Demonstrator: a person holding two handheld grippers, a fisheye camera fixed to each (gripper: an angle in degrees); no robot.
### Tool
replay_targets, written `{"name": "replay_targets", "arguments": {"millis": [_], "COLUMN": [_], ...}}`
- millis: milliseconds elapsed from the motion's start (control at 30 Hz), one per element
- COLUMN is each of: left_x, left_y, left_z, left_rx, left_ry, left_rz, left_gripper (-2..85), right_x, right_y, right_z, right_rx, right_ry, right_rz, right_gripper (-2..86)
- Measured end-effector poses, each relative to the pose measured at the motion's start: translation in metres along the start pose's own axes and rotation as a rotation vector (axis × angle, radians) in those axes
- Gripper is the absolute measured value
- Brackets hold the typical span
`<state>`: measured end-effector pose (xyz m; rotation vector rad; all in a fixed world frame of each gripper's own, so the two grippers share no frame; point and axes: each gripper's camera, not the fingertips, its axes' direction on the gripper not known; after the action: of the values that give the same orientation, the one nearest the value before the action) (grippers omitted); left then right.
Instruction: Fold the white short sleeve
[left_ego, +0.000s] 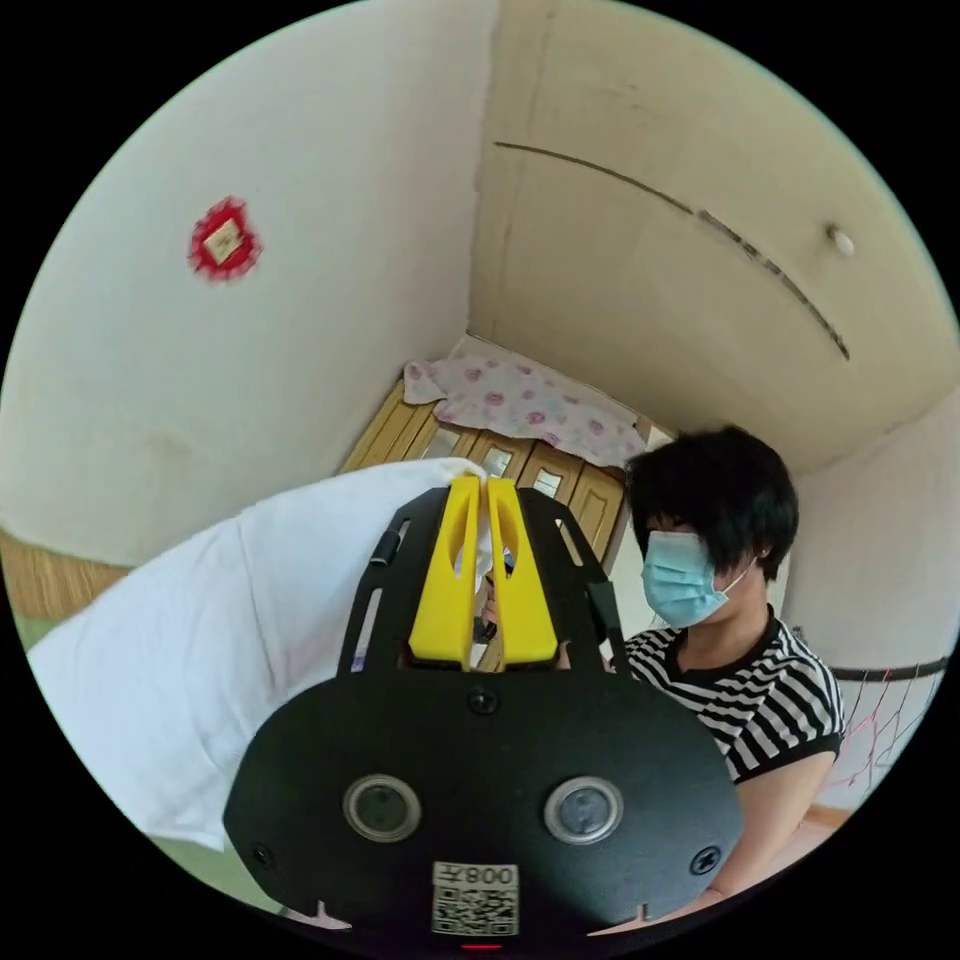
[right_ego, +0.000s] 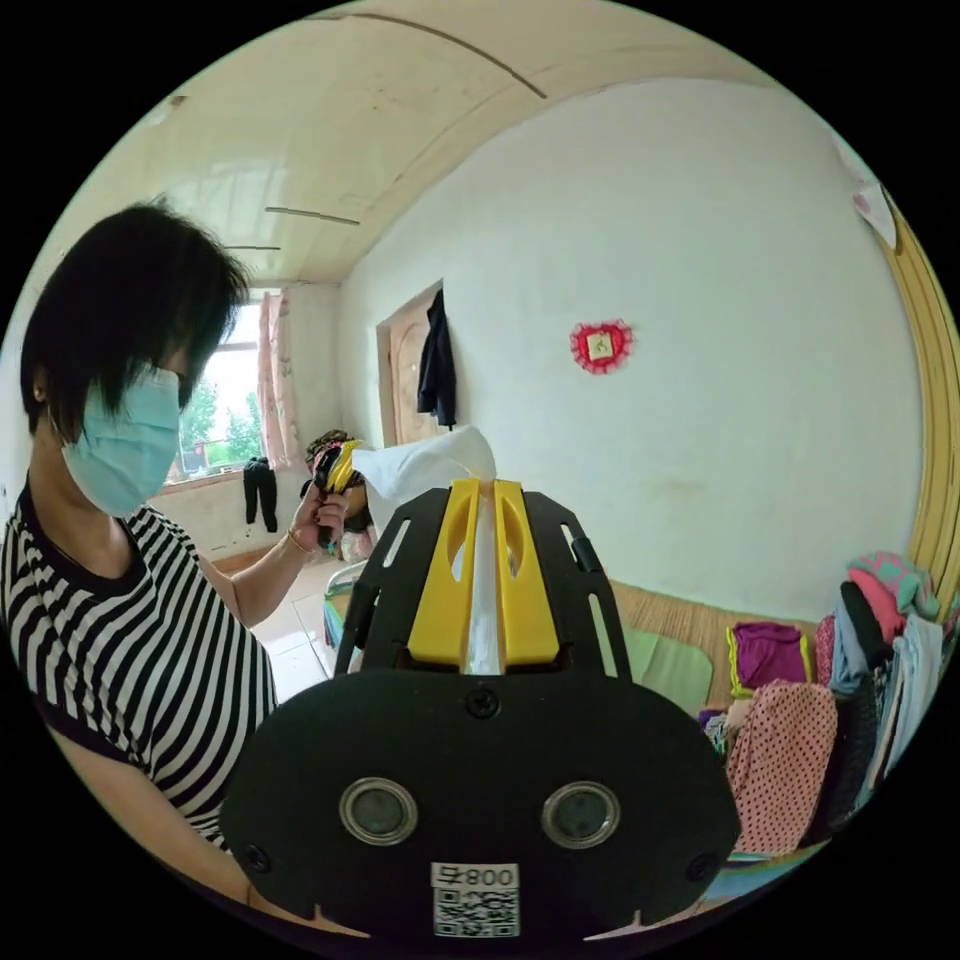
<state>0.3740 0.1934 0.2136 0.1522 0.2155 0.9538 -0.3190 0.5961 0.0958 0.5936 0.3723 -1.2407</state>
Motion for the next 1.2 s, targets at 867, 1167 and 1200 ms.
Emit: {"name": "replay_targets", "arguments": {"millis": [867,1167,1200], "left_x": [0.048,-0.213,-0.255], "left_y": [-0.135,-0.187,-0.185], "left_z": [-0.099,-0.104,-0.106], "left_rx": [0.002,-0.109,-0.116], "left_ry": [-0.359,-0.642,-0.699], "left_rz": [0.197,-0.159,-0.246], "left_gripper": [1.1,1.5,1.7], "right_x": [0.088,0.317,0.352], "right_y": [-0.08,-0.092,-0.086], "right_z": [0.142,0.38,0.417], "right_rx": [-0.011,-0.327,-0.377], "right_ry": [-0.222,-0.142,-0.141], "right_rz": [-0.053,0.187,0.226], "right_gripper": [2.0,2.0,1.9]}}
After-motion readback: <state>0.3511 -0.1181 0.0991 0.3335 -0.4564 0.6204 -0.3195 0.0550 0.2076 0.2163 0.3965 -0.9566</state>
